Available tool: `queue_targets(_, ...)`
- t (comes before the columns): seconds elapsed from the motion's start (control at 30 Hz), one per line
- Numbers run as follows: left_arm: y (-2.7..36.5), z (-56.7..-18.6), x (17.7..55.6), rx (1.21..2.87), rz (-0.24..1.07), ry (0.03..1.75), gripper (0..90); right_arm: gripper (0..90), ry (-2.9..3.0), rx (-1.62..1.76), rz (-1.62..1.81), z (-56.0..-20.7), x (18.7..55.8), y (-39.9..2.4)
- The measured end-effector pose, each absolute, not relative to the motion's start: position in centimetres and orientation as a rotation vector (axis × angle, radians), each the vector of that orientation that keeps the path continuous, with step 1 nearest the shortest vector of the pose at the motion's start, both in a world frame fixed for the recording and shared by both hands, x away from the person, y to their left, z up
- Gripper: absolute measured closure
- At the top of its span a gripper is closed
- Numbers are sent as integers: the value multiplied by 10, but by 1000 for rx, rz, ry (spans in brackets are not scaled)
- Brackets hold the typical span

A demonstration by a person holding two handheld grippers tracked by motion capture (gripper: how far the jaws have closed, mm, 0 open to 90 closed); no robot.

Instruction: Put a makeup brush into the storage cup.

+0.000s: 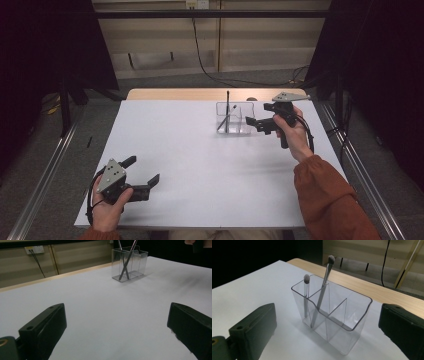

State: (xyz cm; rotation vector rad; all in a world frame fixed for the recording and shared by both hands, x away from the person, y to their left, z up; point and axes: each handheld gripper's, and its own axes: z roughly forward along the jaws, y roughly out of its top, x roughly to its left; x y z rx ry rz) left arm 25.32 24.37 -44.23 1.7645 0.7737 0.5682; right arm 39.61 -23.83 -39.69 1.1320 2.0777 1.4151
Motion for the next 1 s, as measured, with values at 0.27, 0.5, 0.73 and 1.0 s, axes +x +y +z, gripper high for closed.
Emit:
queue_targets(0.27,243,-442,256,1758,564,776,24,19,2030,1143,1451,-401,380,-250)
queue_targets(0.5,242,-442,257,1759,562,769,24,18,1997,1169,1453,-407,361,-262)
queue_targets(0.73,243,-441,257,1755,567,772,24,16,1986,1181,1451,-413,343,-270)
queue_targets(1.0,243,-441,255,1754,565,768,25,19,1959,1201,1431,-419,322,-280)
